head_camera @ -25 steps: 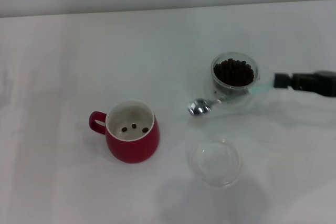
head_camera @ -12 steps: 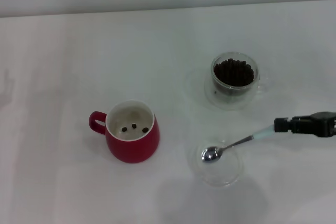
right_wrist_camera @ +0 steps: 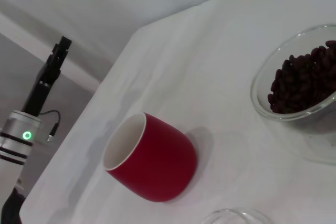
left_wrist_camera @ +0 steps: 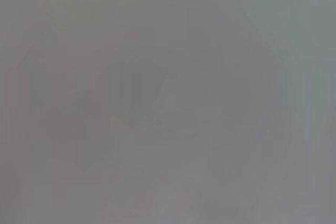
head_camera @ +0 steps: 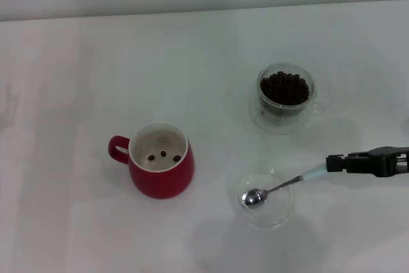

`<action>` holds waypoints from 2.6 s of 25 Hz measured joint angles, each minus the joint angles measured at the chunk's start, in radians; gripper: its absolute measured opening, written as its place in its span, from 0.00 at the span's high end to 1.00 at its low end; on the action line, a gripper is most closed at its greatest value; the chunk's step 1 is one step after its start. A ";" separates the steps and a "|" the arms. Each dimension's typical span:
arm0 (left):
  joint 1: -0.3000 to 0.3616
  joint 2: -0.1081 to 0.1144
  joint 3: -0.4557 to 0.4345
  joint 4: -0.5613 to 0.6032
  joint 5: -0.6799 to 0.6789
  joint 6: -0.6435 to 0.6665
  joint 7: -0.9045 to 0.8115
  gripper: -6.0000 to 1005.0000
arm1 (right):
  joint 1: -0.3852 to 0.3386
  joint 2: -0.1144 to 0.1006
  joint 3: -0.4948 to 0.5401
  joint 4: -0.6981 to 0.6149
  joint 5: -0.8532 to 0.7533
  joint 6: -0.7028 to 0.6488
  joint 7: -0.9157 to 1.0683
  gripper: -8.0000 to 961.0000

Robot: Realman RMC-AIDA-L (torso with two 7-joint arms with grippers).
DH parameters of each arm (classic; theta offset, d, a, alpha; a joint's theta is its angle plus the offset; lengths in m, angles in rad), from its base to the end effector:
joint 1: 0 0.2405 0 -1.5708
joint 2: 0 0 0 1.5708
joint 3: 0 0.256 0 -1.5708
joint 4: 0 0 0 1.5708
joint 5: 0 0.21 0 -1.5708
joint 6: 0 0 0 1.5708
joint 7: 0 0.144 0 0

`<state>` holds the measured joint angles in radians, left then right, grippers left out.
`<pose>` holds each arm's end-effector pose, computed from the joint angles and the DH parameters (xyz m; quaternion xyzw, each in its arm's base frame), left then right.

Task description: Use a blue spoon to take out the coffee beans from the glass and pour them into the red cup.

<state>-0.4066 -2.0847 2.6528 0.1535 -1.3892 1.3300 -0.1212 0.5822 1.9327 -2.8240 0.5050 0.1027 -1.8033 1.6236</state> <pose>-0.3395 0.3103 0.0062 -0.6147 -0.2425 -0.3353 0.6715 0.3509 0.2609 0.0430 -0.8288 0.5212 0.1963 0.0546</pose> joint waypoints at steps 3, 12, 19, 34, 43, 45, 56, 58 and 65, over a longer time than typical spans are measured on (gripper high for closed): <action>0.000 0.000 0.001 0.000 0.000 0.000 0.000 0.26 | 0.000 0.005 0.000 0.000 -0.006 0.018 0.005 0.78; 0.001 0.001 -0.001 0.000 0.000 0.000 0.000 0.26 | 0.002 0.016 0.000 0.001 -0.017 0.064 0.004 0.78; 0.002 0.002 -0.003 -0.002 -0.001 0.000 0.000 0.26 | 0.002 0.012 0.000 0.001 -0.006 0.063 -0.003 0.75; 0.006 0.001 -0.002 -0.002 -0.002 0.000 0.000 0.26 | -0.144 0.071 0.006 -0.022 0.819 0.105 -0.469 0.46; 0.009 0.002 0.003 -0.008 0.004 -0.026 0.000 0.26 | -0.186 0.078 0.048 -0.363 1.161 0.360 -1.097 0.12; 0.003 0.003 0.004 -0.008 0.005 -0.053 0.000 0.26 | -0.182 0.079 0.094 -0.440 1.204 0.414 -1.267 0.10; -0.017 0.002 0.002 -0.001 0.017 -0.107 -0.003 0.26 | -0.102 0.083 0.198 -0.558 1.223 0.633 -1.552 0.09; -0.023 0.001 0.000 0.000 0.014 -0.112 -0.003 0.26 | -0.100 0.084 0.198 -0.558 1.223 0.636 -1.555 0.09; -0.037 0.000 0.004 0.007 0.019 -0.132 -0.004 0.25 | -0.115 0.086 0.199 -0.561 1.219 0.633 -1.562 0.09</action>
<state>-0.4440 -2.0847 2.6568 0.1603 -1.3698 1.1980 -0.1247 0.4673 2.0187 -2.6251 -0.0563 1.3219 -1.1705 0.0621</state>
